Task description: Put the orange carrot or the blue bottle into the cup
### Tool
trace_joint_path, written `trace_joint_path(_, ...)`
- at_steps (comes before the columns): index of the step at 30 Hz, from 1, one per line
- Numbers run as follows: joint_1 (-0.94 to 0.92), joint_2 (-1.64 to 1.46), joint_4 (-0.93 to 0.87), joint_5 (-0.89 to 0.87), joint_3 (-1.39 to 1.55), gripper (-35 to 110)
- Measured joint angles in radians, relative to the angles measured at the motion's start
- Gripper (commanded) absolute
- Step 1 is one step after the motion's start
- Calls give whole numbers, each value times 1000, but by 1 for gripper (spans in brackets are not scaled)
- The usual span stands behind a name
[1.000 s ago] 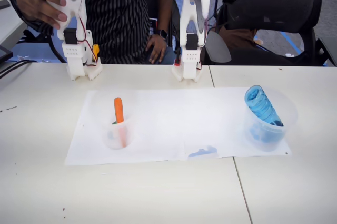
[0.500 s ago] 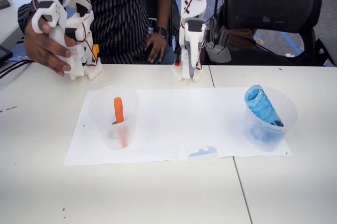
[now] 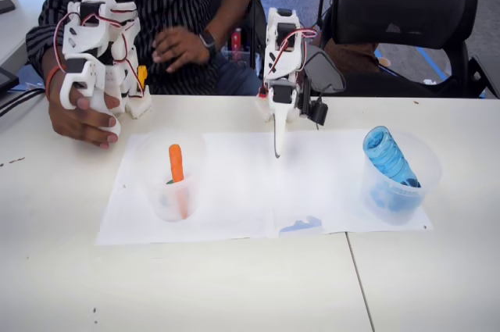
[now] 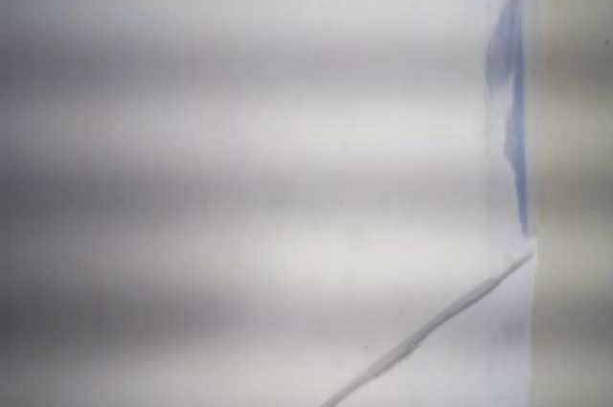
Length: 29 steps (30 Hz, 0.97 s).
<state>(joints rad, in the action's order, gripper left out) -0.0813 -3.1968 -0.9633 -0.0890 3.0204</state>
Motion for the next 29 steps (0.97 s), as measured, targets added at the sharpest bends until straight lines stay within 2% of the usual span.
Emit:
trace_joint_path(11, 2, 0, 101, -8, 78, 36)
trace_joint_path(22, 0, 0, 101, -11, 78, 10)
trace_joint_path(29, 0, 0, 120, -11, 78, 7)
